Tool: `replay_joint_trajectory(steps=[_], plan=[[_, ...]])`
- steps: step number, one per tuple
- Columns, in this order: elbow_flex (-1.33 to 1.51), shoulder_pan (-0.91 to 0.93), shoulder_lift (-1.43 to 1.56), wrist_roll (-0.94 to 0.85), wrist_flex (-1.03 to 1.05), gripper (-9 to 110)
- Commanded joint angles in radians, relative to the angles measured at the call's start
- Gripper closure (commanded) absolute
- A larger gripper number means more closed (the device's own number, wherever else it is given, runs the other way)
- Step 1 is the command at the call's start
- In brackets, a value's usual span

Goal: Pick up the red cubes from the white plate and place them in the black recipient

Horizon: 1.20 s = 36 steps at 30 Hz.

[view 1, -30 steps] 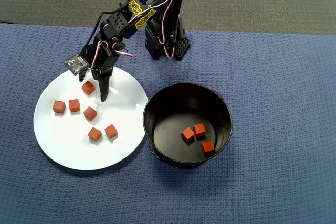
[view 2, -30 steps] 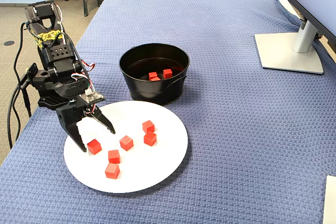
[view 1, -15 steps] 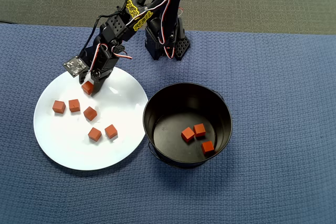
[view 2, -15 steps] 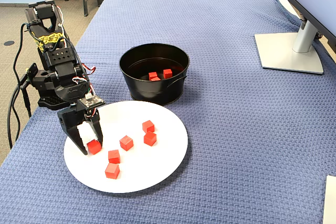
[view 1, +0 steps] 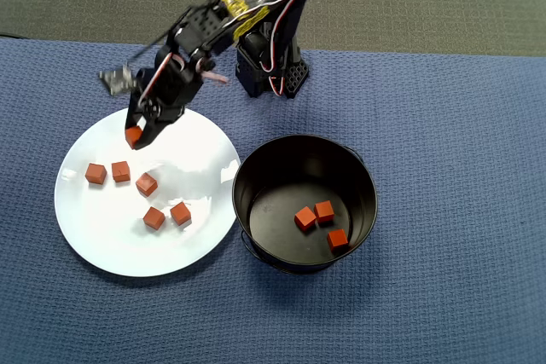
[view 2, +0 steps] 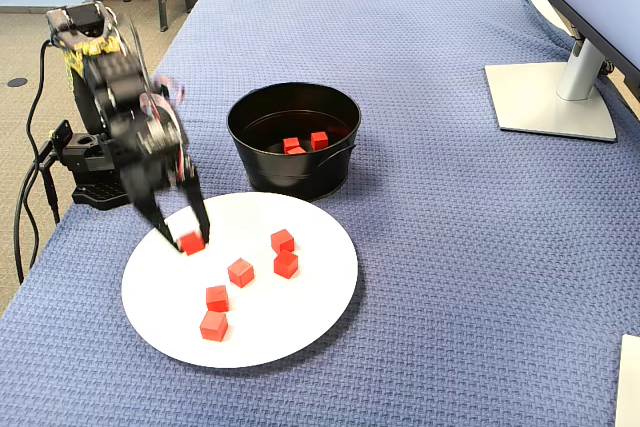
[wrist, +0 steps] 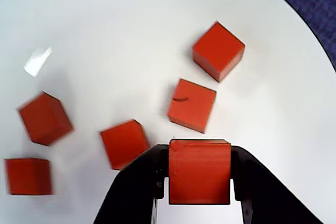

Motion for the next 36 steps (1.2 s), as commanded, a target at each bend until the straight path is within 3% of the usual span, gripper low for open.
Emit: replay_joint_trajectory(steps=[1,5,18,20,21,24,30,36], plan=[[-0.167,-0.129,0.210,0.262,0.238,101],[-0.308,-0.273,0.279,0.515,0.433,102],[-0.462,-0.902,0.041,1.095,0.541,102],[-0.459,-0.979,0.002,1.111,0.581,82],[-0.460,-1.006,-0.011,1.100,0.607,71],[-0.489,-0.977,0.014,1.011,0.660,59],[-0.552,-0.626,0.037,0.534,0.678,59],[-0.344,-0.318,-0.025,0.179,0.307,65]])
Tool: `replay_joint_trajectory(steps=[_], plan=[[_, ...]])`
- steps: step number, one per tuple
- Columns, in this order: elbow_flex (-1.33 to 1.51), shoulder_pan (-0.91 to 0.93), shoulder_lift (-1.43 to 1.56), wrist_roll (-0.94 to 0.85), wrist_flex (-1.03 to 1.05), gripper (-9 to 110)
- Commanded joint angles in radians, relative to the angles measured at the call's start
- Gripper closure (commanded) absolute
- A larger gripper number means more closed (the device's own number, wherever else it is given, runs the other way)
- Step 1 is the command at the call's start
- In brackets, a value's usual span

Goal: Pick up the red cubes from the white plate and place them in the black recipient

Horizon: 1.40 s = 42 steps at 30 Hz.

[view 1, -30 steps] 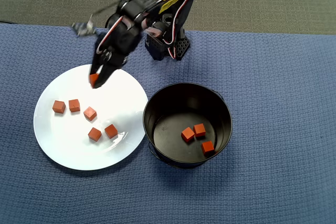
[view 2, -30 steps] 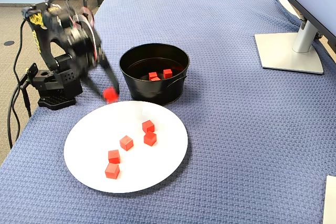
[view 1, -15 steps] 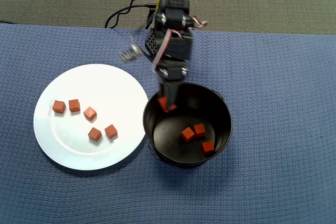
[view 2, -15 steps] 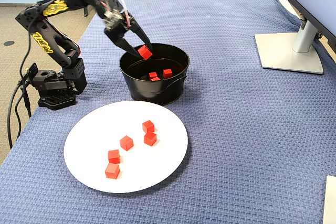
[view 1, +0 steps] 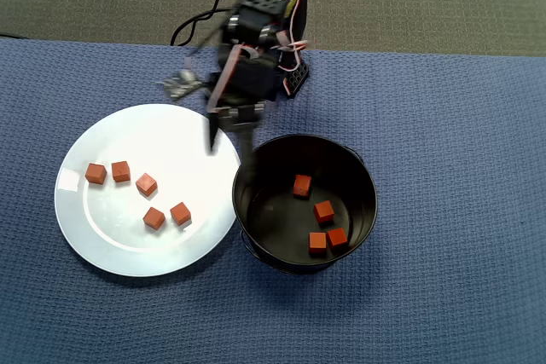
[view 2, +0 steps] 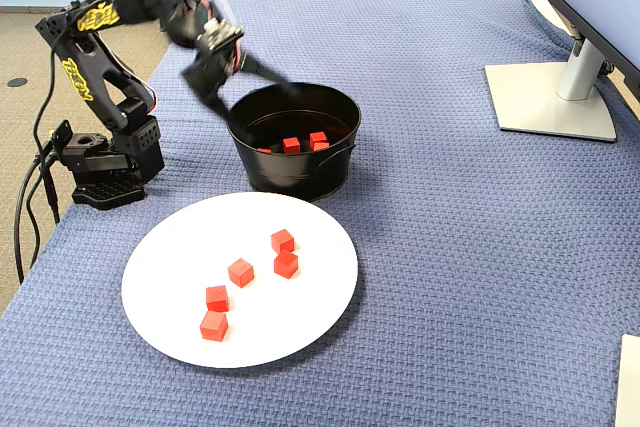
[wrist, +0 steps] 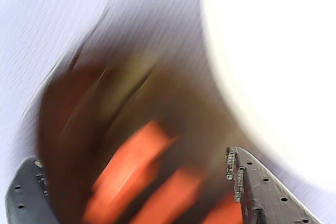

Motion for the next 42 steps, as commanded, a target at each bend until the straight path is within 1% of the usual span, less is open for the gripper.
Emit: replay_joint_trajectory(steps=[1,6,8,9,14,27,30,42], plan=[[0.094,0.189,-0.048,-0.239,-0.298,66],[0.115,0.284,-0.212,-0.413,-0.483,69],[0.140,0.301,-0.267,-0.442,-0.612,70],[0.135,0.302,-0.293,-0.456,-0.630,70],[0.132,0.288,-0.344,-0.474,-0.626,72],[0.129,0.301,-0.512,-0.520,-0.759,73],[0.132,0.307,-0.554,-0.535,-0.819,74],[0.143,0.252,-0.634,-0.506,-0.879,76]])
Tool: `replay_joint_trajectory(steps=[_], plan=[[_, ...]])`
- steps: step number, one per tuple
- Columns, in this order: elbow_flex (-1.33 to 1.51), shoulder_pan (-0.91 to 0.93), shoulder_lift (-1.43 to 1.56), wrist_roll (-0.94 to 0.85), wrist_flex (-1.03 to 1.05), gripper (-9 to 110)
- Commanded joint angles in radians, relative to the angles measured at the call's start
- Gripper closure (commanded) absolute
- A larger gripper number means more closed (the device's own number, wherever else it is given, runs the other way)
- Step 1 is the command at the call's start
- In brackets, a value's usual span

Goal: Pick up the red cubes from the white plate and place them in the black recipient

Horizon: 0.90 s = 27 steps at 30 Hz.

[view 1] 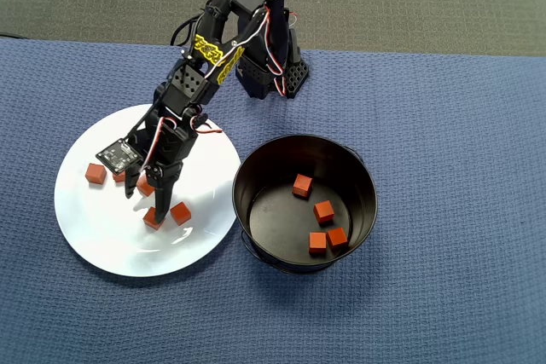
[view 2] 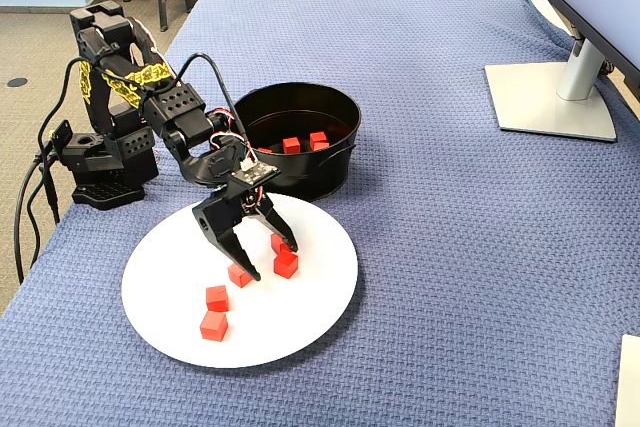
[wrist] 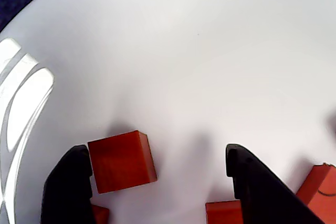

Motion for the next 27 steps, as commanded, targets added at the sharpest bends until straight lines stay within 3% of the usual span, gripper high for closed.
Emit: replay_joint_trajectory(steps=[1,27], plan=[[-0.009,-0.044,0.008,0.014,-0.037,76],[0.037,-0.098,-0.040,0.032,-0.114,82]])
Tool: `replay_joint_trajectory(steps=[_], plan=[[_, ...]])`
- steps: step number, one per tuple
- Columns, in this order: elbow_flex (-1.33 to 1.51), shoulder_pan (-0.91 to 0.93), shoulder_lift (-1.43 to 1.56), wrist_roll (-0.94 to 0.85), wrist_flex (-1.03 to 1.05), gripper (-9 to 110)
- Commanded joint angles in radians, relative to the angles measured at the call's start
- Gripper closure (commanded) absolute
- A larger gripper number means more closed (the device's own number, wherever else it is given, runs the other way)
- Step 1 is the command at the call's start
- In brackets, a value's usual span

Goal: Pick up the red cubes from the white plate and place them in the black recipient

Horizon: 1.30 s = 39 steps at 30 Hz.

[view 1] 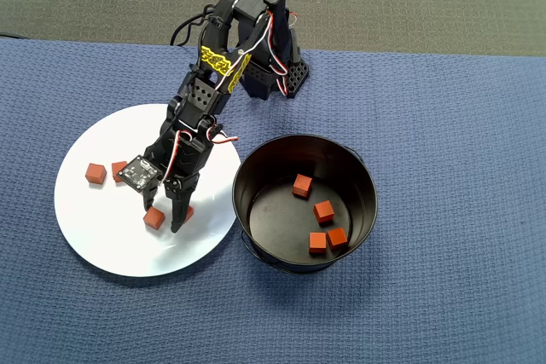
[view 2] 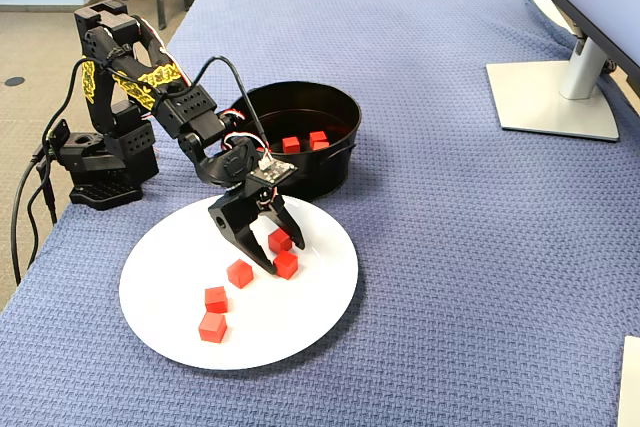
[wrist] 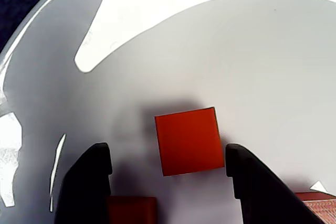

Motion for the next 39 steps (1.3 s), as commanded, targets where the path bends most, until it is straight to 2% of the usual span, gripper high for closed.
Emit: replay_joint_trajectory(steps=[1,7,10,18,25,26,29,32,36,39], plan=[[-0.015,-0.009,0.002,0.011,-0.043,82],[-0.011,-0.011,0.000,0.012,-0.048,87],[-0.012,-0.008,0.000,0.011,-0.049,101],[-0.002,0.017,0.083,0.054,-0.055,101],[0.183,0.135,0.434,0.155,-0.051,101],[0.184,0.144,0.483,0.184,-0.017,101],[0.077,0.152,0.641,0.318,0.304,101],[-0.063,0.095,0.732,0.529,0.555,102],[-0.172,-0.069,0.798,0.842,0.733,102],[-0.186,-0.242,0.822,0.991,0.772,102]])
